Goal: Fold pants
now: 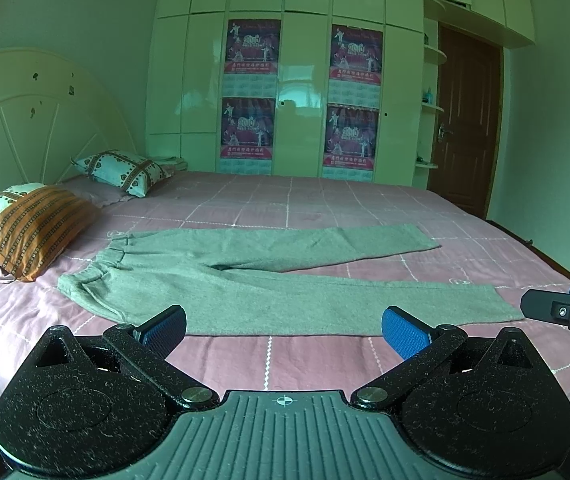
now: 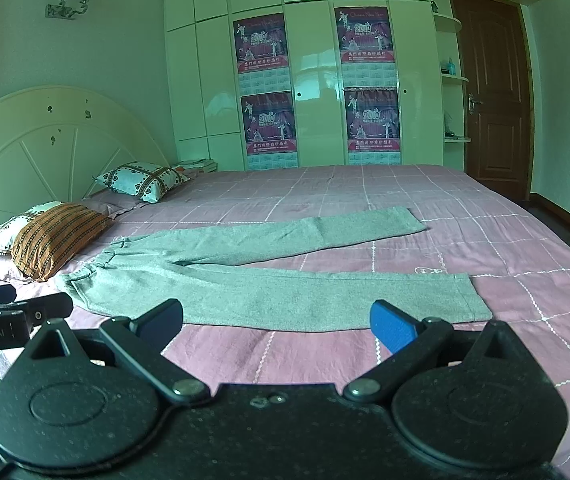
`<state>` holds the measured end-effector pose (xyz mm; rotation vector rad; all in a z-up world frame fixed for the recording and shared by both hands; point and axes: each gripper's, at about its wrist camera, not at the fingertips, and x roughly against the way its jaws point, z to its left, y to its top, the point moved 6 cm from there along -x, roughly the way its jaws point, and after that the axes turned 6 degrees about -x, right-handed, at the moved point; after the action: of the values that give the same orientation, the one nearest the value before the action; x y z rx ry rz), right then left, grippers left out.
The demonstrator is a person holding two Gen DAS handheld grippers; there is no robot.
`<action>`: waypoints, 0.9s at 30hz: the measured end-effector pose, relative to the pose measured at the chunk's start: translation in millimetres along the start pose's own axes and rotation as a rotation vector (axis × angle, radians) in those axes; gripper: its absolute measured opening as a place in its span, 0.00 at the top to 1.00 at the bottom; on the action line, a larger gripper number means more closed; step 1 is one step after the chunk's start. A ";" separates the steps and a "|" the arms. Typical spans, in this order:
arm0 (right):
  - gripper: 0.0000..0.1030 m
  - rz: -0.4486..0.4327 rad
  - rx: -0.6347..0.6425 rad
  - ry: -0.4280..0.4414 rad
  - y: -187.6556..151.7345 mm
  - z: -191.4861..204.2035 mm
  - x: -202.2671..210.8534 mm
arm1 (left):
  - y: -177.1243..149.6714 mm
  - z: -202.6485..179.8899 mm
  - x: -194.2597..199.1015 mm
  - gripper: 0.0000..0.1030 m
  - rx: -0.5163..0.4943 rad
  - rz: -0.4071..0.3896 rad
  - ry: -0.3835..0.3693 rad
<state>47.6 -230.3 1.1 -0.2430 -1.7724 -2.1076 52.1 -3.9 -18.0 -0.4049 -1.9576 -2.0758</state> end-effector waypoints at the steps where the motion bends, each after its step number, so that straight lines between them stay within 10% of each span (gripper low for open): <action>1: 0.08 0.001 -0.001 0.001 0.2 0.0 0.0 | 0.5 0.9 -0.4 0.00 0.001 -0.001 0.001; 27: 0.08 0.001 -0.003 -0.003 -0.2 -0.2 -1.7 | -1.3 4.2 -4.6 0.00 -0.003 0.002 0.004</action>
<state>49.1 -230.2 0.2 -0.2478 -1.7703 -2.1107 56.0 0.3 -20.7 -0.4022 -1.9507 -2.0774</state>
